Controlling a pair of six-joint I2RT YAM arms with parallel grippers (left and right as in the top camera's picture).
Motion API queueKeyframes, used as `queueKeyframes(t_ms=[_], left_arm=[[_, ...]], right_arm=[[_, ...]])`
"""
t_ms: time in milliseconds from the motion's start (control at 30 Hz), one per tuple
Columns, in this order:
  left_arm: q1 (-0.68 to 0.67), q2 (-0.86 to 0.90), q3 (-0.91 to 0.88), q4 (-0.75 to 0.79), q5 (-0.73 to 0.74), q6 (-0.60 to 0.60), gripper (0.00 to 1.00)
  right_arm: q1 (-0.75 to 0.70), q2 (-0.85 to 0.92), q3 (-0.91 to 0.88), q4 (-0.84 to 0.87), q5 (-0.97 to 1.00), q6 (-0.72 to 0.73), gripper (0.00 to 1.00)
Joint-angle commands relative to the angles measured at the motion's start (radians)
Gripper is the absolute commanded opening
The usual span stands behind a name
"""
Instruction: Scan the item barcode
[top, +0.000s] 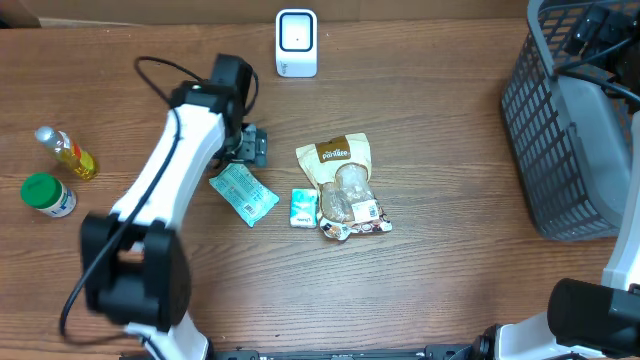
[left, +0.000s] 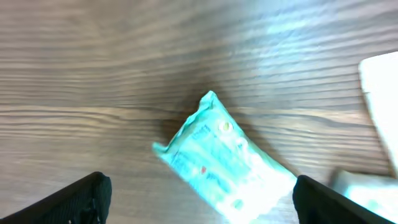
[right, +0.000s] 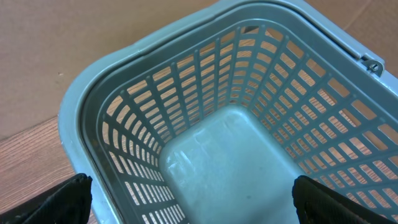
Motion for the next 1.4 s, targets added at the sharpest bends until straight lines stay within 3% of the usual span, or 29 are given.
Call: queueKeyframes(t_ms=[0,100,200,300,333,533,933,1367], left_arm=[[0.016,-0.033,0.000,-0.014,-0.021,-0.026,0.93],[0.045,-0.031,-0.005,-0.039,-0.012,-0.039,0.80],[0.092,-0.031,-0.023,-0.064,0.047,-0.059,0.39],[0.130,-0.031,-0.053,-0.110,0.068,-0.098,0.09],[0.137,-0.031,-0.069,-0.125,0.069,-0.104,0.05],[0.111,-0.031,-0.225,-0.103,0.157,-0.103,0.05],[0.018,-0.031,-0.473,0.114,0.122,-0.131,0.06],[0.015,-0.031,-0.473,0.341,0.433,-0.130,0.08]], right_arm=[[0.000,-0.010,0.018,0.003,0.010,0.004,1.00],[0.000,-0.010,0.018,0.003,0.010,0.004,1.00],[0.000,-0.010,0.018,0.003,0.010,0.004,1.00],[0.000,-0.010,0.018,0.003,0.010,0.004,1.00],[0.000,-0.010,0.018,0.003,0.010,0.004,1.00],[0.000,-0.010,0.018,0.003,0.010,0.004,1.00],[0.000,-0.010,0.018,0.003,0.010,0.004,1.00],[0.000,-0.010,0.018,0.003,0.010,0.003,1.00]])
